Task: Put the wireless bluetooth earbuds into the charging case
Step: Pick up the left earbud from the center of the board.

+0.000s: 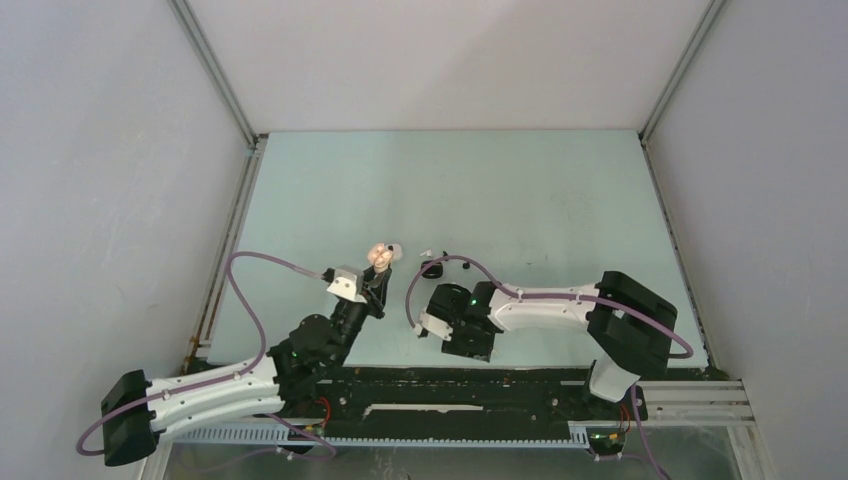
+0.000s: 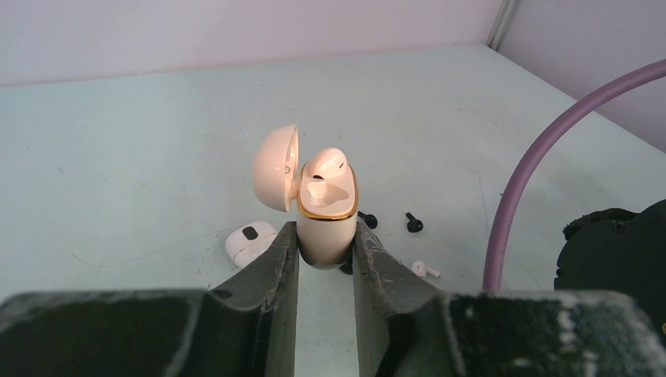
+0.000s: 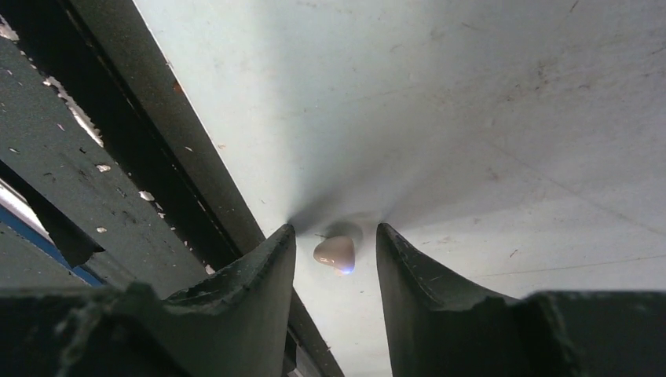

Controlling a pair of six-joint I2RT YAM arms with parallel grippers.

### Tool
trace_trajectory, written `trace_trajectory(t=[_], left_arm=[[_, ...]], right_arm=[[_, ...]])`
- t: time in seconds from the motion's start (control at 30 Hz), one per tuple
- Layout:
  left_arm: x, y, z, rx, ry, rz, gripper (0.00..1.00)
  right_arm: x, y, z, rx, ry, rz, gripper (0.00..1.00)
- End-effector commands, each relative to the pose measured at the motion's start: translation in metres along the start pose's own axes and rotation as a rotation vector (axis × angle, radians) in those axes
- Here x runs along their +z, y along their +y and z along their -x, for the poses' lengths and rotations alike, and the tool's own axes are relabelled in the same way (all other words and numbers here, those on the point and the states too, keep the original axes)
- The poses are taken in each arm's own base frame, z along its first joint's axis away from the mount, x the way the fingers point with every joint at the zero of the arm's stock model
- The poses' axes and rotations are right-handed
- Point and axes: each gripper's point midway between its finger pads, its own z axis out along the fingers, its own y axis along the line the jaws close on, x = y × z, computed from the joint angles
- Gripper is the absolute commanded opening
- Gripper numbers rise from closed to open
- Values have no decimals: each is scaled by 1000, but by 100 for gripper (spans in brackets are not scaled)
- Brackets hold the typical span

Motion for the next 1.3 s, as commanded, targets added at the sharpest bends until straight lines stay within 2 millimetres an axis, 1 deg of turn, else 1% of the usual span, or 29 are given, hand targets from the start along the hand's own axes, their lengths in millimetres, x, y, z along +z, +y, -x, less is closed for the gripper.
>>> trace_trajectory(t=[0.0, 0.43, 0.57, 0.7, 0.73, 0.83, 0.87, 0.93, 1.03, 1.1, 1.17, 1.23, 1.27], left_arm=[[0, 2, 9, -6, -25, 14, 0], [2, -1, 11, -1, -28, 7, 0], [3, -2, 10, 0, -27, 2, 0], [4, -4, 9, 2, -25, -5, 0], [4, -4, 10, 1, -26, -6, 0], [4, -4, 9, 1, -26, -3, 0], [4, -4, 8, -1, -28, -3, 0], [3, -4, 8, 15, -33, -8, 0], [4, -11, 9, 36, -45, -55, 0], [6, -20, 11, 44, -55, -103, 0], [7, -32, 13, 39, -64, -173, 0], [8, -43, 15, 19, -73, -238, 0], [9, -48, 17, 4, -82, -271, 0]], right_arm=[[3, -6, -4, -3, 28, -46, 44], [0, -15, -12, 20, 44, -63, 41], [2, -16, -13, 26, 45, -56, 36], [1, -13, -10, 26, 30, -28, 32], [1, -9, -8, 23, 21, -5, 31], [-7, -1, -2, 6, -9, 46, 26], [-12, 3, 0, -7, -27, 64, 24], [-24, 10, 5, -35, -82, 109, 15], [-54, 19, 16, -94, -216, 158, 7], [-78, 21, 25, -123, -332, 186, 6], [-106, 24, 33, -160, -469, 237, 6], [-137, 28, 41, -170, -576, 326, 7], [-155, 29, 46, -166, -645, 395, 7]])
